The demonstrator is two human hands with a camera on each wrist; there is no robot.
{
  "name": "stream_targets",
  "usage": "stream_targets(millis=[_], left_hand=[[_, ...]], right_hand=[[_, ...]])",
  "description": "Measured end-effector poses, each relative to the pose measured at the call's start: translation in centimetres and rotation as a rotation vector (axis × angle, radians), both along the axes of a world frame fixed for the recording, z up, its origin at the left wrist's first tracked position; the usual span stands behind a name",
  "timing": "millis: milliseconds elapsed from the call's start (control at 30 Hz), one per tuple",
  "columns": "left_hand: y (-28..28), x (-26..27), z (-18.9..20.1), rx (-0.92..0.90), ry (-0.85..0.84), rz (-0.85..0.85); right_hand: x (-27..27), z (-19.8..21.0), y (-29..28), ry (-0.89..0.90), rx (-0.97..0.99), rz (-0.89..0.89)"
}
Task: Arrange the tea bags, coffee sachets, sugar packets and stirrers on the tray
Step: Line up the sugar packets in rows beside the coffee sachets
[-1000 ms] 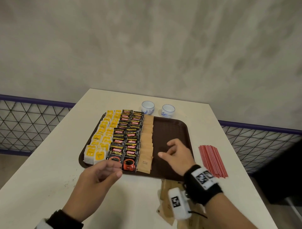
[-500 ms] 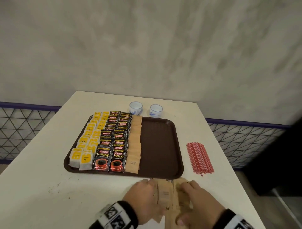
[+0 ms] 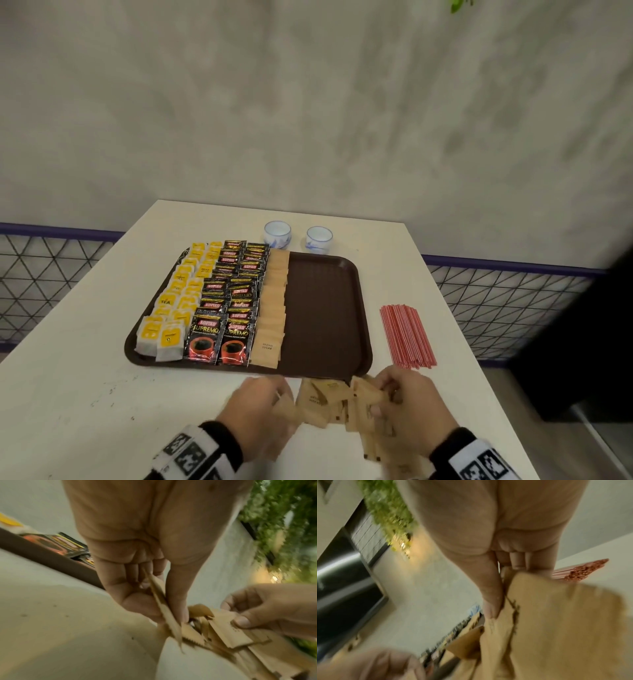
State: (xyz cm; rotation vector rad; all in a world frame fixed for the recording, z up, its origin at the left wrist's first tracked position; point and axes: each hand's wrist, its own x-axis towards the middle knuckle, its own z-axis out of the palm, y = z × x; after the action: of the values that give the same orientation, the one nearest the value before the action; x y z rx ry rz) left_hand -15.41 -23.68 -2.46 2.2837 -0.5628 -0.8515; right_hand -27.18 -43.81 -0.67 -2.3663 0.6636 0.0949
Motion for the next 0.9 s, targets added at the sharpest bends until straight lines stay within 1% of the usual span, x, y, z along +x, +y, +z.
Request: stream_targets(millis=[133, 167, 233, 333, 433, 533, 633, 767, 867, 900], left_hand=[[2.2, 0.1, 1.1, -0.103, 0.071, 0.123], [2.5, -0.1, 1.6, -0.156, 0.100, 0.152], [2.8, -0.6, 2.8, -0.326, 0.187, 0.191], [2.9, -1.2, 5.3, -0.548, 0.287, 0.252], [2.8, -1.5, 7.0, -0.675, 0.290, 0.267], [2.8, -1.7, 8.3, -0.749, 0.282, 0.273], [2.6, -2.0, 9.1, -0.806, 0.275, 0.292], [2.3, -2.4, 9.6, -0.837, 0.243, 0.293], [2.3, -2.5, 9.7, -0.846, 0.217, 0.298], [2.3, -2.5, 9.7, -0.847, 0.205, 0.301]], right_hand=[[-0.2, 1.5, -0.8, -0.116, 0.135, -0.074], [-0.2, 1.7, -0.9, -0.142, 0.146, -0.087], [-0.2, 1.7, -1.0, -0.156, 0.152, -0.100], [0.1, 0.8, -0.4, -0.104, 0.165, -0.088], [0.6, -0.6, 0.3, -0.068, 0.109, -0.077], [0.7, -1.2, 0.6, -0.053, 0.049, -0.088], [0.5, -0.9, 0.4, -0.102, 0.058, -0.106], [0.2, 0.9, -0.7, -0.211, 0.205, -0.078], [0.2, 3.2, -1.1, -0.338, 0.389, -0.040], [0.2, 4.0, -1.0, -0.398, 0.490, -0.041]])
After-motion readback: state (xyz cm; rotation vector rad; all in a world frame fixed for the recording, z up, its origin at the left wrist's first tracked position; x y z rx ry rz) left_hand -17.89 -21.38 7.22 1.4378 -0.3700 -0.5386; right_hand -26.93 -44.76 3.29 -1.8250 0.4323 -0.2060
